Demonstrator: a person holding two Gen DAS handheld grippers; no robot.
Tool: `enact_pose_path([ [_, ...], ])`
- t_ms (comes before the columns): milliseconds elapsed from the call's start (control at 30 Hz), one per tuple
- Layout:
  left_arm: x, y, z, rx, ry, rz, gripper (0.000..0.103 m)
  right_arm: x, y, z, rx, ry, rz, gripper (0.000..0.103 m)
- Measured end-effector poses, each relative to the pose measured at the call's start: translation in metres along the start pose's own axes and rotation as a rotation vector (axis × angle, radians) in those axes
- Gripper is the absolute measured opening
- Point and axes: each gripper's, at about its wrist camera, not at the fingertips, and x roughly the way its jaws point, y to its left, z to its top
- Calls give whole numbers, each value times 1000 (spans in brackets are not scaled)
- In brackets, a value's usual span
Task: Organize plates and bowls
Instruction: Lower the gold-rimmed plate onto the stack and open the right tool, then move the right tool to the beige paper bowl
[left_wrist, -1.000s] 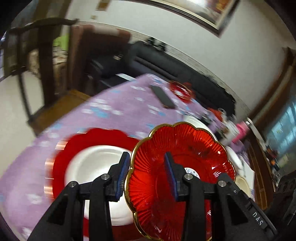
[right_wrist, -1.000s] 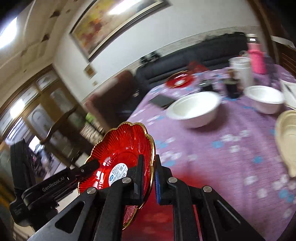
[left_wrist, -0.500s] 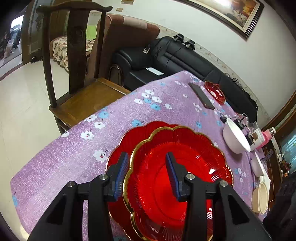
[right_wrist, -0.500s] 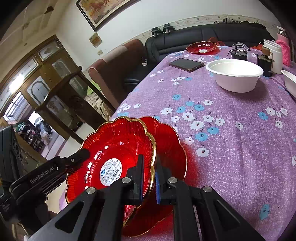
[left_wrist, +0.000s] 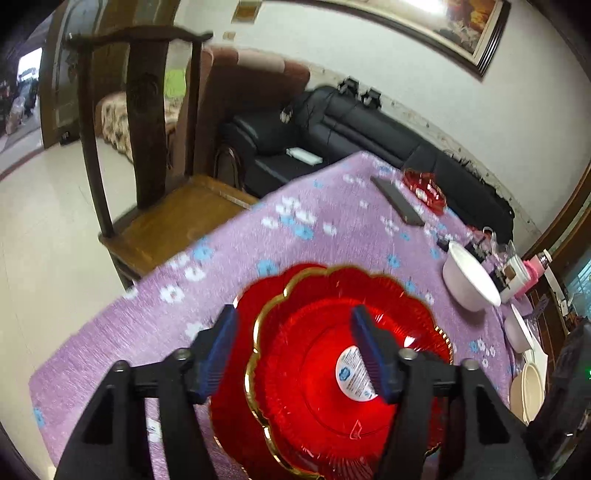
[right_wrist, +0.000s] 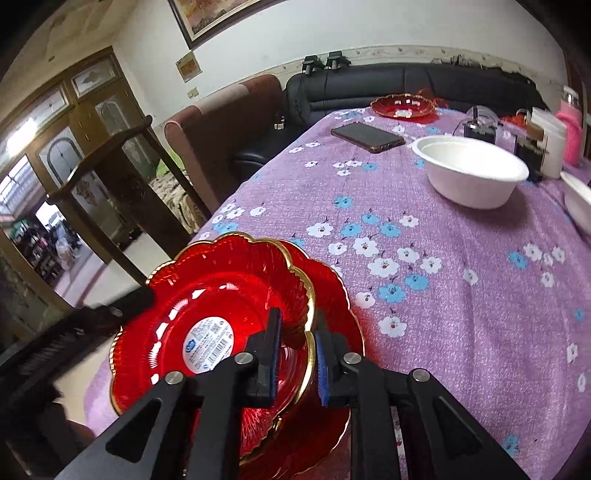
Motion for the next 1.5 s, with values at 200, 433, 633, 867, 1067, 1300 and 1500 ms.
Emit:
enact_pose_path([
  [200,-18,2,6,-1,-65,17,72,-4,0,2,7,-10,23,40],
  [433,-32,7,7,-13,-81,25,73,-39,1,5,10,-106,16,55],
  [633,-64,-18,-2,92,-221,174,88,-78,-4,-5,29,-185,12,60],
  [867,-96,-65,-17,246,-298,171,91,-115,-24,-21,91,-254,-5,68],
  [1067,-106,-104,-35,349,-283,134,91,-135,-55,-34,177,-283,-18,68],
  [1300,-116,-140,-57,429,-288,105,91,-166,-94,-51,272,-335,-28,70],
  [1500,-120,-164,-73,495,-283,91,91,-194,-122,-57,316,-394,-51,71],
])
